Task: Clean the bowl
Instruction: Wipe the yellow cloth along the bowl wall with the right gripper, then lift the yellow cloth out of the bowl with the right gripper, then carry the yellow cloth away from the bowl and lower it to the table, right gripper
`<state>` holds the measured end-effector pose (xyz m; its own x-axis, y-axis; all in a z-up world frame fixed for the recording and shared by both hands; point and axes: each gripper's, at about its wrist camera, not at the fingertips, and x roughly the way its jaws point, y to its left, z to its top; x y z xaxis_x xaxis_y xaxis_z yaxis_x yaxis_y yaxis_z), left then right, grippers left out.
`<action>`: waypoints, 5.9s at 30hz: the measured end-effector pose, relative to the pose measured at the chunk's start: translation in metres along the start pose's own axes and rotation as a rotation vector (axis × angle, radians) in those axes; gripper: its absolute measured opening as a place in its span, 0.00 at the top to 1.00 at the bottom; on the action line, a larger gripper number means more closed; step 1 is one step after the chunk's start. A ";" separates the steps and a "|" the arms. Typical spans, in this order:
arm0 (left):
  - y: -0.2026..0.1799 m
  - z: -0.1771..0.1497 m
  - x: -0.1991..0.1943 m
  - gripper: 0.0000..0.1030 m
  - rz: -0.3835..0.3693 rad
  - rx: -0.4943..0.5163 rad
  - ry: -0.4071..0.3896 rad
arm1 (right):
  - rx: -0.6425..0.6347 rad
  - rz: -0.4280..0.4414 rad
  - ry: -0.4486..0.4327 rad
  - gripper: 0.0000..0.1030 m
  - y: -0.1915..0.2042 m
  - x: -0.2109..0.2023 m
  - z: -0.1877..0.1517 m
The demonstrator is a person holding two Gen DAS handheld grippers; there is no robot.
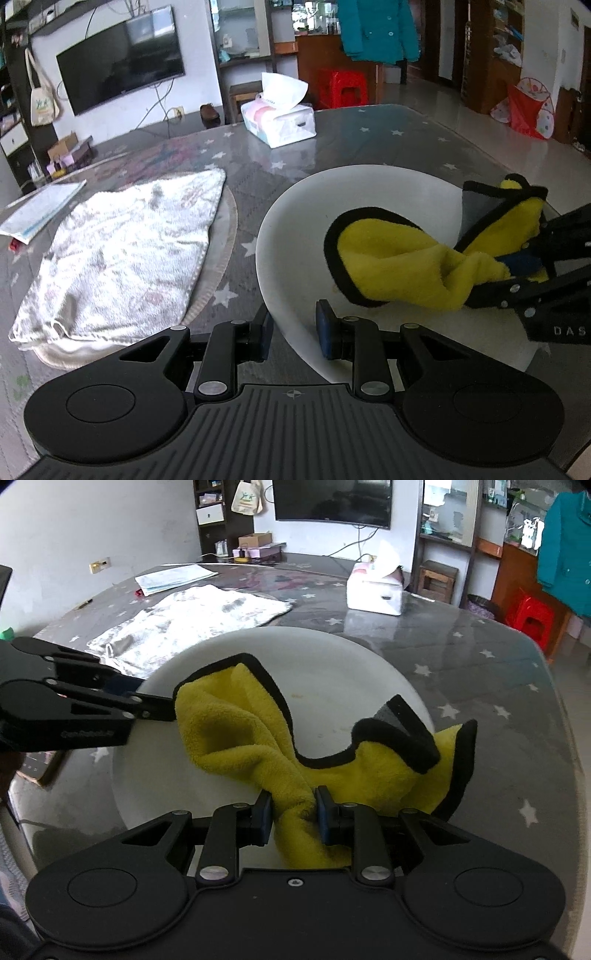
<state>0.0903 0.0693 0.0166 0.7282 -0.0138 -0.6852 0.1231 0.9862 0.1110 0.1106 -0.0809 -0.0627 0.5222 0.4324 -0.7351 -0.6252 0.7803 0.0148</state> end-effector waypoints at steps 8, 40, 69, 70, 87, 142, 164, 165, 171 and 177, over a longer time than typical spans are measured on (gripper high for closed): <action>-0.004 0.004 0.003 0.74 0.016 0.038 -0.015 | 0.013 -0.031 -0.021 0.75 -0.007 -0.005 -0.005; -0.017 0.006 0.024 0.69 0.085 0.185 0.012 | 0.354 -0.084 -0.179 0.75 -0.039 -0.065 -0.052; -0.094 -0.009 -0.033 0.69 -0.209 0.418 -0.088 | 0.332 -0.125 -0.125 0.64 -0.049 -0.063 -0.065; -0.098 -0.010 -0.032 0.69 -0.216 0.423 -0.084 | 0.326 -0.130 -0.126 0.64 -0.049 -0.064 -0.065; -0.117 -0.015 -0.034 0.70 -0.216 0.447 -0.091 | 0.264 -0.206 -0.155 0.62 -0.055 -0.075 -0.064; -0.099 -0.015 -0.017 0.81 -0.168 0.444 -0.037 | 0.234 -0.181 -0.134 0.80 -0.053 -0.038 -0.043; -0.066 0.015 0.006 0.81 -0.079 0.350 0.002 | 0.204 -0.183 -0.176 0.86 -0.056 -0.001 0.001; -0.066 0.016 0.006 0.81 -0.079 0.345 0.005 | 0.205 -0.182 -0.176 0.86 -0.057 0.000 0.002; -0.066 0.019 0.005 0.81 -0.074 0.318 0.010 | 0.201 -0.183 -0.194 0.87 -0.059 0.001 0.012; -0.070 0.023 -0.002 0.77 -0.067 0.298 -0.006 | 0.192 -0.188 -0.187 0.87 -0.060 0.008 0.019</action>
<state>0.0959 -0.0034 0.0265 0.7156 -0.0789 -0.6940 0.3626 0.8912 0.2725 0.1629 -0.1154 -0.0570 0.7265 0.3345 -0.6003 -0.3967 0.9174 0.0311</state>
